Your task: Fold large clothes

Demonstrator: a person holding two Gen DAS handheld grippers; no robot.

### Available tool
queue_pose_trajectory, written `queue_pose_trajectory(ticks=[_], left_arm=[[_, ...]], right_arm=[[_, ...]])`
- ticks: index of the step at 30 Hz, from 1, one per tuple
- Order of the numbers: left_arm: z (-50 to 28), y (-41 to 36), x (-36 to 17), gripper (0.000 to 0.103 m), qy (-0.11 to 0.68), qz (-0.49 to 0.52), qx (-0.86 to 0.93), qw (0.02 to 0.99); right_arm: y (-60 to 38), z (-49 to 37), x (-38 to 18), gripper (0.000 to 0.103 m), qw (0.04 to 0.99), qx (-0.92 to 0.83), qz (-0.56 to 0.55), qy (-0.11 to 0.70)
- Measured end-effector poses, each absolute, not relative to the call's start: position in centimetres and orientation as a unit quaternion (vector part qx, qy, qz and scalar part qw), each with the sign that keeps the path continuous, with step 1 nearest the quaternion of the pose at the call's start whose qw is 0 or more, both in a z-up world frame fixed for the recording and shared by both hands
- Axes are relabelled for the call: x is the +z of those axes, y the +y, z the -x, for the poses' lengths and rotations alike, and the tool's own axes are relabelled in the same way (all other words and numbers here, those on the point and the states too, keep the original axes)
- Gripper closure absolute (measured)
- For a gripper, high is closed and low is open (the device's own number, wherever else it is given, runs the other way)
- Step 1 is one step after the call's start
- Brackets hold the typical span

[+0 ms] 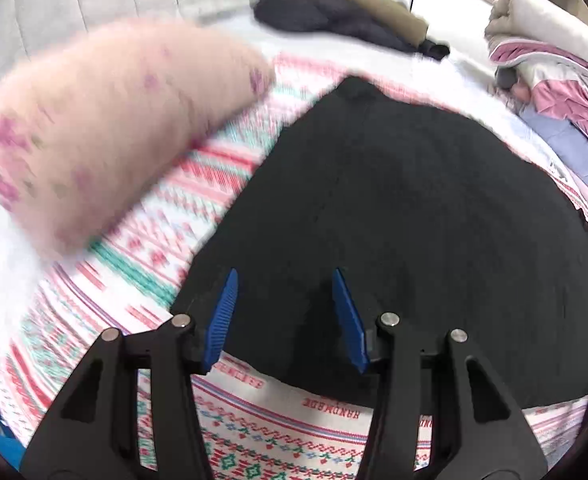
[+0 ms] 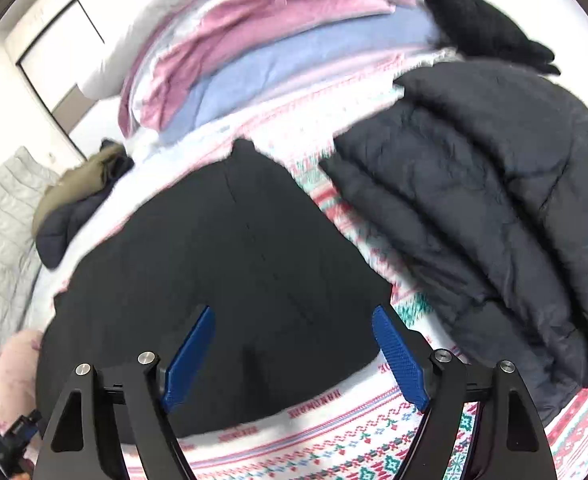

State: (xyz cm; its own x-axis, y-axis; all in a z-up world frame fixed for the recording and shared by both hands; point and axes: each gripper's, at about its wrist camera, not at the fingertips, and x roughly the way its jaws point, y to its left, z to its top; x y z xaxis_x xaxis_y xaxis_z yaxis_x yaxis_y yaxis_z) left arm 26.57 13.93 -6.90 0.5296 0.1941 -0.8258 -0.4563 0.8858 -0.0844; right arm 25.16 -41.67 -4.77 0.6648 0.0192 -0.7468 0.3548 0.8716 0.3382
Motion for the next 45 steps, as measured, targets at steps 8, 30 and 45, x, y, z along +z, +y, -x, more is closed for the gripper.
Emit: queue_pose_trajectory(ticks=[8, 30, 45], left_arm=[[-26.8, 14.8, -7.7, 0.051, 0.447, 0.163, 0.186, 0.86], [-24.7, -1.1, -3.9, 0.041, 0.396, 0.012, 0.043, 0.917], [-28.5, -6.5, -6.7, 0.036, 0.446, -0.031, 0.009, 0.894]], right_arm=[[-43.4, -26.9, -9.2, 0.013, 0.841, -0.081, -0.3, 0.442], [-41.1, -24.5, -10.4, 0.013, 0.755, -0.006, -0.484, 0.442], [-40.8, -24.3, -9.4, 0.013, 0.765, -0.023, -0.452, 0.458]])
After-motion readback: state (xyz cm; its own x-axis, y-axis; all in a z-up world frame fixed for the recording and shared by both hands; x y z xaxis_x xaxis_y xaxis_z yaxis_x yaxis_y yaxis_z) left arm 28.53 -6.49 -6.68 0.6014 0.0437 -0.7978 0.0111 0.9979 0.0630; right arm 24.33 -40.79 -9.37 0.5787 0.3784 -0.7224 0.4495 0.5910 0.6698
